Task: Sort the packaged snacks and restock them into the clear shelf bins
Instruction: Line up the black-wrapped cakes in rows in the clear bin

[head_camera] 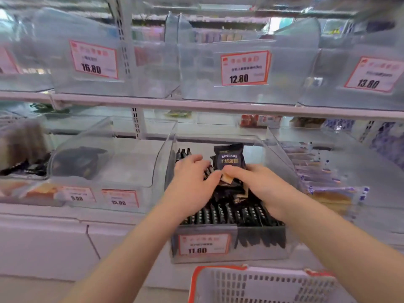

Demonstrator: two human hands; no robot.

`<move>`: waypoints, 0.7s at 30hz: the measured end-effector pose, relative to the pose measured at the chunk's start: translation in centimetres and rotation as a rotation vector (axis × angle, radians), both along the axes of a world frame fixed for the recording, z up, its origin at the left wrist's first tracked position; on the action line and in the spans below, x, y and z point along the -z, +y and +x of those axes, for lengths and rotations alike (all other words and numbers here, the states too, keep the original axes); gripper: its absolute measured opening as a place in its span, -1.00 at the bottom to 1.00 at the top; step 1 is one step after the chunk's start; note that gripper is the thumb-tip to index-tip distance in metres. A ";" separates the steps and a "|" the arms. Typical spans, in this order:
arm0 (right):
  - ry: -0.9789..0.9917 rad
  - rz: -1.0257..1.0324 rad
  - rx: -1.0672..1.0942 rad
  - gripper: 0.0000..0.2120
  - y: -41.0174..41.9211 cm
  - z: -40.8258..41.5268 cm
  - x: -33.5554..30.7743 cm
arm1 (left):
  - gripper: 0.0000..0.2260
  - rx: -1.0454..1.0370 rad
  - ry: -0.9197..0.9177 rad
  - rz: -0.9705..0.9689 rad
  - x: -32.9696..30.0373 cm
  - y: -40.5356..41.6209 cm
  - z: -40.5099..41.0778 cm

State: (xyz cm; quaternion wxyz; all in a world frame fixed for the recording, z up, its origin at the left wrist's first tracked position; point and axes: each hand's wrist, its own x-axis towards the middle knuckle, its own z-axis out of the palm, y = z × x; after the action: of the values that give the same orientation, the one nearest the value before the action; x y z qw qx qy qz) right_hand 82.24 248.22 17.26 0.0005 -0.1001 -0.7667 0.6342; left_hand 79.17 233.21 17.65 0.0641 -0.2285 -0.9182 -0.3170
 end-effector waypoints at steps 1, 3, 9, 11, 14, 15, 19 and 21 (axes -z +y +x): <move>-0.037 0.089 0.026 -0.71 0.3 -1.3 -0.1 | -0.63 -0.011 0.068 -0.078 -0.4 0.1 -1.0; -0.104 0.317 0.069 -0.57 0.9 -4.0 -0.2 | -0.65 -0.007 0.167 -0.229 -1.2 0.3 -3.1; -0.148 0.870 0.023 -0.60 0.8 -11.1 0.2 | -0.69 -0.036 0.164 -0.762 -1.9 1.6 -9.2; -0.170 0.845 0.041 -0.60 0.4 -12.8 0.7 | -0.70 0.002 0.120 -0.777 -1.7 1.8 -10.5; -0.189 0.925 0.063 -0.58 -0.1 -14.3 1.6 | -0.54 0.135 -0.044 -0.788 -1.3 2.1 -11.7; -0.185 0.929 0.051 -0.58 -0.2 -14.6 1.8 | -0.50 0.163 -0.070 -0.798 -1.2 2.1 -12.0; -0.192 0.659 -0.046 -0.52 -0.3 -14.4 2.1 | -0.51 0.187 -0.087 -0.764 -0.7 2.1 -12.8; -0.192 0.447 -0.076 -0.55 0.2 -13.8 2.2 | -0.51 0.198 -0.072 -0.807 -0.6 2.2 -12.8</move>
State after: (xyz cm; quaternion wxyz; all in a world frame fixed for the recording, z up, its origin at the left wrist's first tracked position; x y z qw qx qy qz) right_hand 68.45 248.43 15.08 -0.0741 -0.1282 -0.8877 0.4359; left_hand 66.34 235.43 18.23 -0.0936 -0.3112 -0.9441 0.0560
